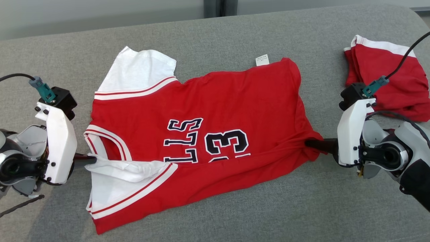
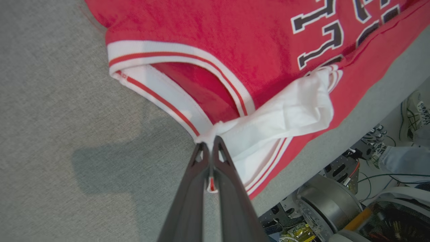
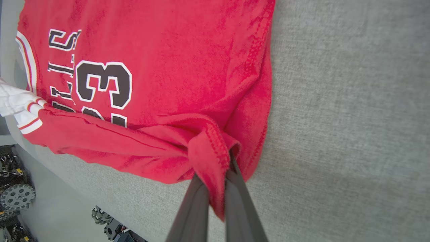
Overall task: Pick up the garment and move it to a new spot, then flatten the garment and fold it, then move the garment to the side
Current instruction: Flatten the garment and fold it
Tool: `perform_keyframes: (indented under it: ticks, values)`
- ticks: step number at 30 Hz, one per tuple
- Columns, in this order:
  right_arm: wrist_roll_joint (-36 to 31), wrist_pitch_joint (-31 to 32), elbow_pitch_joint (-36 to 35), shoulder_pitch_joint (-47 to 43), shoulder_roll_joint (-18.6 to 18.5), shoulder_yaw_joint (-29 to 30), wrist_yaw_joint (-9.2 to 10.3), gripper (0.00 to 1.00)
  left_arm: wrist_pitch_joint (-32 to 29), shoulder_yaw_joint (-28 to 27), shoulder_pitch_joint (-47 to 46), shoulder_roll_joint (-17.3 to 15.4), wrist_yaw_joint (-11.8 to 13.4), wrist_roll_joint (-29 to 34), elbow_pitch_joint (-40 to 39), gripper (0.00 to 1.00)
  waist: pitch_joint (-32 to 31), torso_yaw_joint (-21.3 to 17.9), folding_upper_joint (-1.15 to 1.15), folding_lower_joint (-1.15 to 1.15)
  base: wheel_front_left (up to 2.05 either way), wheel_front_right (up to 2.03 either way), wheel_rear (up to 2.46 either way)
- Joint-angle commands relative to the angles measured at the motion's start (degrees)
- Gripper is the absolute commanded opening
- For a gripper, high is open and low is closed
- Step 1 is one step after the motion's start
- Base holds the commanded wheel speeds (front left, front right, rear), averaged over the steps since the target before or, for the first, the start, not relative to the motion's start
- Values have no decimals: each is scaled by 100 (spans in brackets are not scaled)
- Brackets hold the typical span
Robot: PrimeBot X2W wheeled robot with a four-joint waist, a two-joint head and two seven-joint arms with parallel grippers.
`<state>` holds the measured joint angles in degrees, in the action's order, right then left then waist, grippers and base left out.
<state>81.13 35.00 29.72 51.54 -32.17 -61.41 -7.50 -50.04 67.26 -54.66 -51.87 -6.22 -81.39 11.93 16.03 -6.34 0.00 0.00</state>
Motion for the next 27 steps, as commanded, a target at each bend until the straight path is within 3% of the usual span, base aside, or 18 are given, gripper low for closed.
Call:
perform_keyframes:
  ticks: [1, 3, 8, 12, 17, 27]
  values:
    - [-36, -69, 36, 42, -3, 51, 0, 44, 74, -41, -115, 42, -28, 30, 50, 13, -12, 17, 0, 0, 0, 0, 0]
    - [-28, -142, 84, 19, 41, 113, 0, 100, 102, 6, -75, 115, -55, 71, 169, 100, -56, 41, 0, 0, 0, 0, 0]
    - [74, -362, 192, -116, 133, 325, 0, 100, 374, 0, 46, 289, -111, 92, 440, 100, -298, 90, 0, 0, 0, 0, 0]
    - [139, -702, 53, -277, 62, 524, 0, 100, 752, -2, 150, 243, -123, 254, 456, 100, -551, 117, 0, 0, 0, 0, 0]
    - [74, -1765, -363, -694, -156, 915, 0, 100, 1959, -130, 380, 144, -125, 702, 369, 100, -904, 176, 0, 0, 0, 0, 0]
    - [-977, -4714, -754, -1802, -432, 1628, 0, 100, 4968, -837, 1628, 58, 1188, 970, 3, 100, -1345, 341, 0, 0, 0, 0, 0]
